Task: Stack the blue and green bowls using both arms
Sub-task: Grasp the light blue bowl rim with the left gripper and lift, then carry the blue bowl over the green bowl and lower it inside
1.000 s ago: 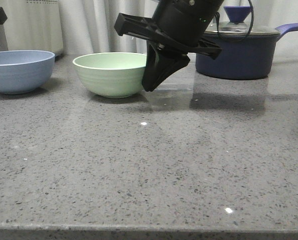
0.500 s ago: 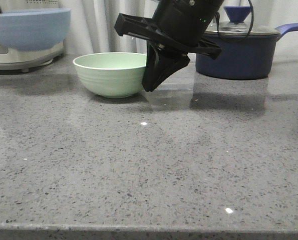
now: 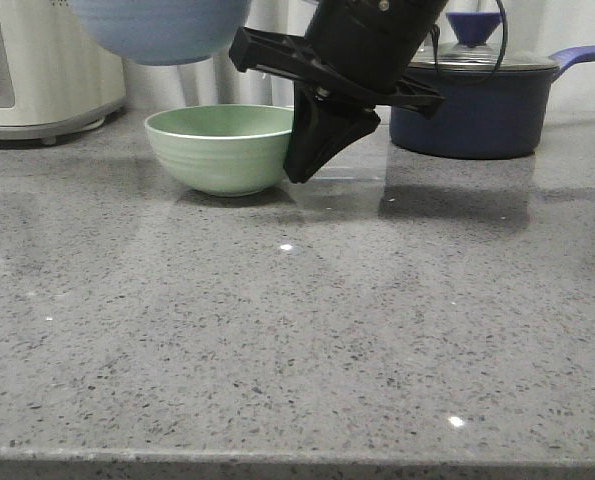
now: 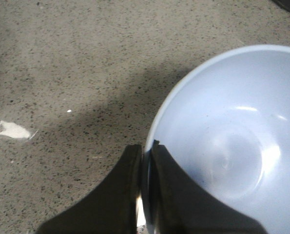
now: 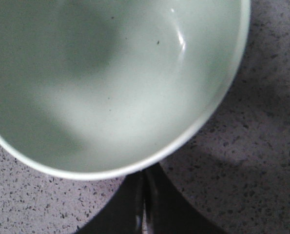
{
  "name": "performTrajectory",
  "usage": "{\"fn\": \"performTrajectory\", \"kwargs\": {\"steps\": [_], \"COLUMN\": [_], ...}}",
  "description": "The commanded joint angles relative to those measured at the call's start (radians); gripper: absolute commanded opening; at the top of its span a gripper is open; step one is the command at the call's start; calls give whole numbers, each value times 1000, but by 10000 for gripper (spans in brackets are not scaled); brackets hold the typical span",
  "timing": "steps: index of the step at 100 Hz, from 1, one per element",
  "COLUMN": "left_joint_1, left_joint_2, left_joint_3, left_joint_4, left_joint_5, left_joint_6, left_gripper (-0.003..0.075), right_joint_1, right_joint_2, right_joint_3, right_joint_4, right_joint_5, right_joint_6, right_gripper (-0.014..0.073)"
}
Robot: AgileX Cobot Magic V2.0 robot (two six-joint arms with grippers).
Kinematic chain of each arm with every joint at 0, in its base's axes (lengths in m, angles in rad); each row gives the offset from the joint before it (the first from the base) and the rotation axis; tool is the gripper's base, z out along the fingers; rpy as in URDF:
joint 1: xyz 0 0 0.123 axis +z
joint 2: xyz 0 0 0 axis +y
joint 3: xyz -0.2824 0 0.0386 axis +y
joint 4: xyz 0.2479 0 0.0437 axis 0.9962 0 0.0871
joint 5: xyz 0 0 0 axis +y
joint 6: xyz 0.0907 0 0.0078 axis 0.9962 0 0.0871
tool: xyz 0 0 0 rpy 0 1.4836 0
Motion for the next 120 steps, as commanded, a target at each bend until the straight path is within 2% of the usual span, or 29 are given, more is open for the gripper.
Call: {"fn": "performTrajectory", "kwargs": {"steps": [1,34,93,105,120], "left_joint_1": [-18,-22,-66,-66,-66], "left_joint_2": [-34,39,39,39,39], "left_joint_3": [-36,-36,-40,-40,-40], "left_joint_4": [-17,-50,-54,-66,-69], "left_joint_5": [-53,-49,-73,-73,-75], "left_joint_6": [1,1,31,99,101], "left_gripper": [-20,-20,-20,-20,-20], "right_joint_1": [-2,-2,-2,-2,-2], "right_joint_2": [-47,-47,-47,-47,-47], "right_joint_3": [-25,-25,-25,-25,-25], "right_joint_4": [21,21,21,21,21], "right_joint_5": [-29,-29,-29,-29,-29], "right_joint_6": [-11,-11,-11,-11,-11], "right_gripper": [-80,-80,-80,-80,-80]}}
